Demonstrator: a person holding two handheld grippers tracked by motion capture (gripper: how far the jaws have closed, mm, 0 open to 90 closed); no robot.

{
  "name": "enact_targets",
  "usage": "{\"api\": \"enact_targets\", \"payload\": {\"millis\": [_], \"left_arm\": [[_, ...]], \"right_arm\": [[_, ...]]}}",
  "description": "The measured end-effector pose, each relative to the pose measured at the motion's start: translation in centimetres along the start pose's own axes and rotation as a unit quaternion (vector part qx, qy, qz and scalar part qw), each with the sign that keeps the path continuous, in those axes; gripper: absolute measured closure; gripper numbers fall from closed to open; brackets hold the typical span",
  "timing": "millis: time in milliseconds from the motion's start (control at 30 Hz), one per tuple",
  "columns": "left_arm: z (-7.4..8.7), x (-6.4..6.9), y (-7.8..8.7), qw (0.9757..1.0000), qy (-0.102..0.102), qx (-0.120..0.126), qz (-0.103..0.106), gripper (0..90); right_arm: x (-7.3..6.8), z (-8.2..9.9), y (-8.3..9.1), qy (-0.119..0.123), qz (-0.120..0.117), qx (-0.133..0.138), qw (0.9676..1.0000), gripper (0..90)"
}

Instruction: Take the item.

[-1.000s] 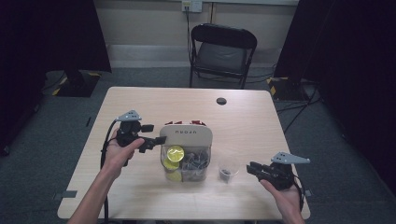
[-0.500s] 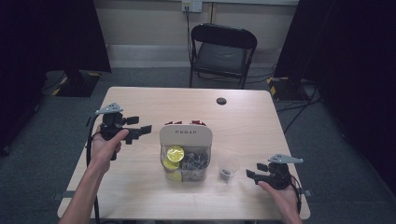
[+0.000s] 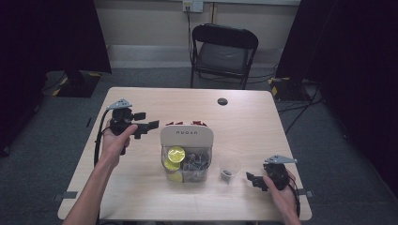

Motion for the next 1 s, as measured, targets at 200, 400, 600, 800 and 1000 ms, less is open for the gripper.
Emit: {"api": "enact_targets", "payload": {"millis": [200,400,600,800,1000], "left_arm": [[-0.1,0.4,-0.9,0.9999,-0.002,-0.007,0.009,19.8],[-0.2,0.8,-1.0,0.9999,-0.001,-0.004,0.016,19.5],[-0.1,1.2,-1.3,0.9996,-0.004,-0.004,0.027,18.4],[0.0,1.7,-1.5,0.9992,-0.010,-0.012,0.038,18.2],[-0.1,1.9,-0.9,0.9990,-0.008,-0.012,0.042,18.3]], "right_arm": [[-0.2,0.5,-0.6,0.016,0.021,-0.018,0.9995,15.3],[-0.4,0.8,-0.8,0.031,0.036,-0.010,0.9988,13.9],[-0.4,1.1,-0.8,0.033,0.039,0.008,0.9987,13.0],[-0.4,1.2,-0.8,0.032,0.039,0.010,0.9986,12.9],[-0.4,1.2,-0.8,0.031,0.041,0.010,0.9986,12.9]]}}
Point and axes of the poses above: each handheld gripper's, and its own axes: y roughly backward along the jaws, z roughly out of its underside, x roughly to its right, the point moved 2 cm from there along -y, roughly forward along the jaws, and after that the axes turned 11 degrees about y, right-handed, at the moved point
